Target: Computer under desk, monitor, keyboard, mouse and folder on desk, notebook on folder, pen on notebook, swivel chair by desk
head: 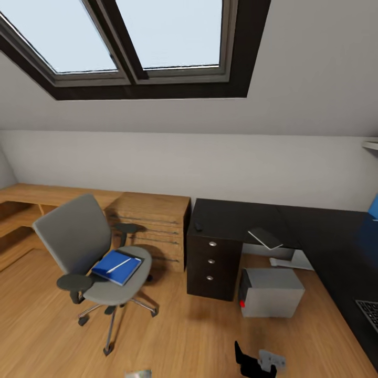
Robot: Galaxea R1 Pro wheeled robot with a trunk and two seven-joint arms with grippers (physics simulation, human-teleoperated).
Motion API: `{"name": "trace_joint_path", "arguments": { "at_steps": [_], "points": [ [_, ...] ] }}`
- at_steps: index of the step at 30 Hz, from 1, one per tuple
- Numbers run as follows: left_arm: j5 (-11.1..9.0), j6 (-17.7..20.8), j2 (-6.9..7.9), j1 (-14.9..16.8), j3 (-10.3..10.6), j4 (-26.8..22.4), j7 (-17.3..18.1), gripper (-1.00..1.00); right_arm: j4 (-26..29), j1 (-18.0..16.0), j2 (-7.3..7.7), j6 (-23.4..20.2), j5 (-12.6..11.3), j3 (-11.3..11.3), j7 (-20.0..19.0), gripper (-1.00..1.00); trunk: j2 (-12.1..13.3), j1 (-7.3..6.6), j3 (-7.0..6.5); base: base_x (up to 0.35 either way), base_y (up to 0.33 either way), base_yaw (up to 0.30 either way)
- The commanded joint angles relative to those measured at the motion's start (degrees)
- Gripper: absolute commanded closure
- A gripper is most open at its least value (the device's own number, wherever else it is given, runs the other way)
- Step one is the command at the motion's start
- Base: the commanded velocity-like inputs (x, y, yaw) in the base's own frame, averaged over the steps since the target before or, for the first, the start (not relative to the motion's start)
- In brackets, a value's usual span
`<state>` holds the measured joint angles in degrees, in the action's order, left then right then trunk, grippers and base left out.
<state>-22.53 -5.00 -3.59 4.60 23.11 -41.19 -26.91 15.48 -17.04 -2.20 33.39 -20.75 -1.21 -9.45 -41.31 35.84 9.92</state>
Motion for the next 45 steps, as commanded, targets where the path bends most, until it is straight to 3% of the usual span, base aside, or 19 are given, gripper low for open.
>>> {"name": "trace_joint_path", "arguments": {
  "at_steps": [1,4,6,8,10,12,13,15,16,18,20,24,30,38,39,40,42,43,45],
  "points": [
    [0.9,1.0,-0.09,0.1,0.3,-2.8,-0.4,-1.0,2.8,-0.1,0.06,-1.3,-0.6,-0.1,1.3,-1.0,-0.1,0.04,0.09,0.328,0.0,0.0],
    [3.0,6.8,-0.27,0.1,0.3,-9.4,-0.6,-1.0,9.4,-0.2,0.15,-7.1,-0.4,-0.1,6.3,-1.0,-0.1,0.04,0.09,0.328,0.0,0.0],
    [3.8,14.5,-0.7,0.1,0.2,-16.9,-0.8,-1.0,18.0,-0.2,0.4,-15.4,0.6,-0.2,12.1,-1.0,-0.1,0.04,0.09,0.328,0.0,0.0],
    [4.0,17.7,-1.04,0.1,0.2,-20.8,-0.9,-1.0,23.0,-0.2,0.56,-20.2,1.6,-0.2,15.0,-1.0,-0.1,0.04,0.09,0.328,0.0,0.0],
    [4.3,22.0,-1.97,0.1,0.1,-28.0,-0.9,-1.0,32.6,-0.3,0.46,-30.9,4.6,-0.3,21.8,-1.0,-0.1,0.04,0.09,0.328,0.0,0.0],
    [4.3,23.5,-2.57,0.1,0.1,-31.2,-0.9,-1.0,37.1,-0.4,0.34,-36.9,6.3,-0.4,25.7,-1.0,-0.1,0.04,0.09,0.328,0.0,0.0],
    [4.4,25.3,-3.22,0.1,0.1,-34.1,-0.9,-1.0,41.2,-0.8,0.23,-43.0,7.5,-0.4,29.5,-1.0,-0.1,0.04,0.09,0.328,0.0,0.0],
    [4.4,27.5,-3.76,0.1,-0.1,-36.7,-0.9,-1.0,44.6,-1.6,0.1,-48.7,8.1,-0.4,32.2,-1.0,-0.1,0.04,0.09,0.328,0.0,0.0],
    [4.3,30.1,-4.12,0.1,-0.5,-38.6,-0.9,-1.0,46.7,-2.6,-0.06,-53.8,8.3,-0.4,33.8,-1.0,-0.1,0.04,0.09,0.328,0.0,0.0],
    [3.9,34.0,-4.47,0.1,-1.8,-40.4,-0.8,-1.0,48.3,-4.1,-0.51,-59.0,7.7,-0.5,35.2,-1.0,-0.1,0.04,0.09,0.328,0.0,0.0],
    [3.5,36.3,-4.62,0.1,-3.0,-41.2,-0.7,-1.0,48.6,-4.9,-1.16,-61.3,6.8,-0.4,35.7,-1.0,-0.1,0.04,0.09,0.328,0.0,0.0],
    [3.2,38.0,-4.17,0.1,-4.3,-39.2,-0.7,-1.0,47.8,-5.4,-1.91,-61.1,3.8,0.0,35.8,-1.0,-0.1,0.04,0.09,0.328,0.0,0.0],
    [3.1,38.5,-1.33,0.1,-8.1,-39.1,-0.4,-1.0,49.5,-5.5,-2.16,-60.1,-3.6,0.1,35.9,-1.0,-0.1,0.04,0.09,0.321,0.0,0.012],
    [3.1,38.5,-1.46,0.1,-6.6,-39.4,-0.5,-1.0,48.8,-5.5,-2.19,-59.9,-3.6,-0.1,35.7,-1.0,-0.1,0.04,0.09,0.286,0.0,0.216],
    [3.1,38.5,-1.41,0.1,-5.2,-39.4,-0.6,-1.0,48.0,-5.5,-2.19,-59.9,-3.4,-1.2,35.6,-1.0,-0.1,0.04,0.09,0.309,0.0,0.275],
    [3.1,38.6,-1.41,0.1,-5.1,-39.4,-0.7,-1.0,47.6,-5.5,-2.19,-59.9,-3.2,-2.1,35.6,-1.0,-0.1,0.04,0.09,0.301,0.0,0.275],
    [3.0,38.6,-1.45,0.1,-4.7,-39.4,-0.7,-1.0,46.5,-5.5,-2.12,-59.4,-2.5,-7.7,35.7,-1.0,-0.1,0.04,0.09,0.152,0.0,0.276],
    [3.0,38.6,-1.49,0.1,-4.3,-39.4,-0.7,-1.0,46.0,-5.5,-2.04,-57.9,-2.2,-11.8,35.8,-1.0,-0.1,0.04,0.09,0.031,0.0,0.277],
    [3.1,38.7,-1.5,0.1,-4.0,-39.5,-0.7,-1.0,45.9,-5.5,-2.0,-57.6,-2.2,-12.5,35.8,-1.0,-0.1,0.04,0.09,0.023,0.0,0.277]
  ]
}}
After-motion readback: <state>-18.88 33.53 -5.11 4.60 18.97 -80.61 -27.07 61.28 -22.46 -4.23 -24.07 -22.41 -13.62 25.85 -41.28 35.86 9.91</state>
